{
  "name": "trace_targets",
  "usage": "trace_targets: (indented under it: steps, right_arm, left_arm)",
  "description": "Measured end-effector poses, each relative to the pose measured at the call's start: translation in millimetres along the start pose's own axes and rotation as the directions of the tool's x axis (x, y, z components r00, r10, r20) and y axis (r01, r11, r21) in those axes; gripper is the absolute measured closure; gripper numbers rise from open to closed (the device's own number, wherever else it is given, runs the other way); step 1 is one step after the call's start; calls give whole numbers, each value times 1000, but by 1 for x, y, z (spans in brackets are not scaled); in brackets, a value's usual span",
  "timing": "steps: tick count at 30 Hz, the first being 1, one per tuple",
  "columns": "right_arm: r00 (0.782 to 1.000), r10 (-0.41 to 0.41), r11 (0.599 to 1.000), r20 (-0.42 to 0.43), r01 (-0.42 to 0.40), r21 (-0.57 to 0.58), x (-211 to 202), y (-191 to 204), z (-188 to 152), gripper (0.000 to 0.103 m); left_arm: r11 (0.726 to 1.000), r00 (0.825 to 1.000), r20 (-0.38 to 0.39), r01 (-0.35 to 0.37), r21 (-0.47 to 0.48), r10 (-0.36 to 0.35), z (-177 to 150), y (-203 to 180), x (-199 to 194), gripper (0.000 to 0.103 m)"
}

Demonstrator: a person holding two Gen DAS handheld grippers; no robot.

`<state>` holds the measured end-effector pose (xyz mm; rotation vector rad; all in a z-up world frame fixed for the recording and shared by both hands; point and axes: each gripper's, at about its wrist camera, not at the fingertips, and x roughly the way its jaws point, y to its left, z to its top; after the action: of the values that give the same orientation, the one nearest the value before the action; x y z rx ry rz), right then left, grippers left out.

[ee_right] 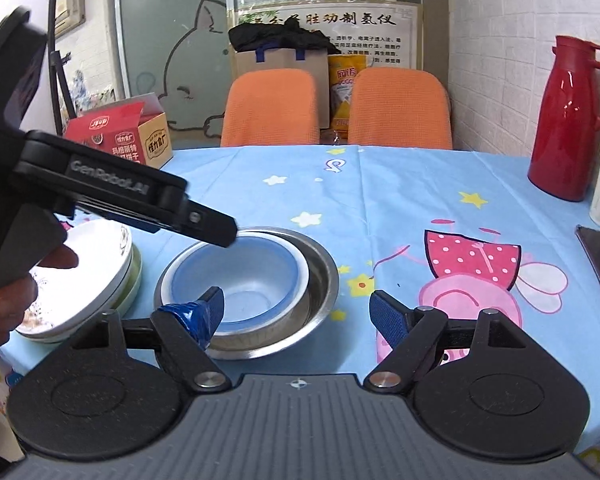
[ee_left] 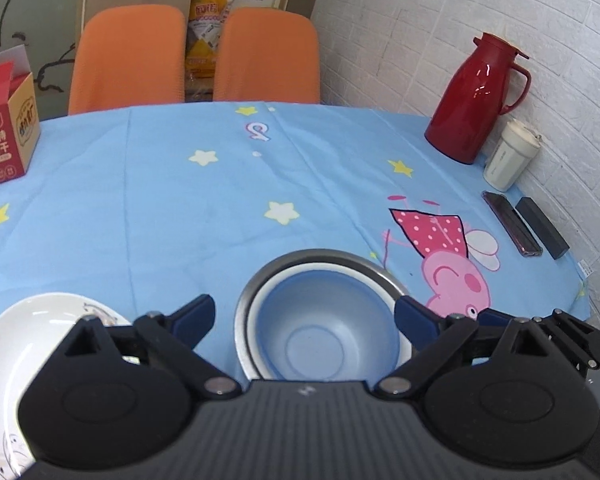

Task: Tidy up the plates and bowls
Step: 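Lift the blue bowl with the left tool, lower it into the white bowl, open, then close the left tool on the rim of the nested steel bowl stack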

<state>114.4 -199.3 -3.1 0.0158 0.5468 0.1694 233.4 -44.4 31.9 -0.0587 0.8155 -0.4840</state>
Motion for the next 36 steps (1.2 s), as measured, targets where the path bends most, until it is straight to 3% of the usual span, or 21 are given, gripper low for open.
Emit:
trace_targets:
  steps: [4, 12, 24, 30, 36]
  right_arm:
    - [1000, 2, 1000, -13, -2, 3, 5, 2, -2, 36]
    - [998, -28, 999, -47, 30, 40, 23, -1, -1, 36]
    - [992, -24, 978, -125, 49, 204, 68, -11, -5, 36]
    - [990, -61, 983, -130, 83, 165, 77, -3, -6, 35]
    - [986, -116, 985, -121, 130, 117, 81, 6, -8, 32]
  left_arm:
    - [999, 999, -14, -45, -1, 45, -3, 8, 5, 8]
    - [998, 996, -54, -69, 0, 69, -2, 17, 21, 8]
    - [997, 989, -123, -79, 23, 81, 6, 24, 58, 8]
    - [990, 981, -154, -105, 92, 118, 9, 19, 80, 7]
    - [986, 978, -183, -74, 152, 101, 9, 16, 87, 7]
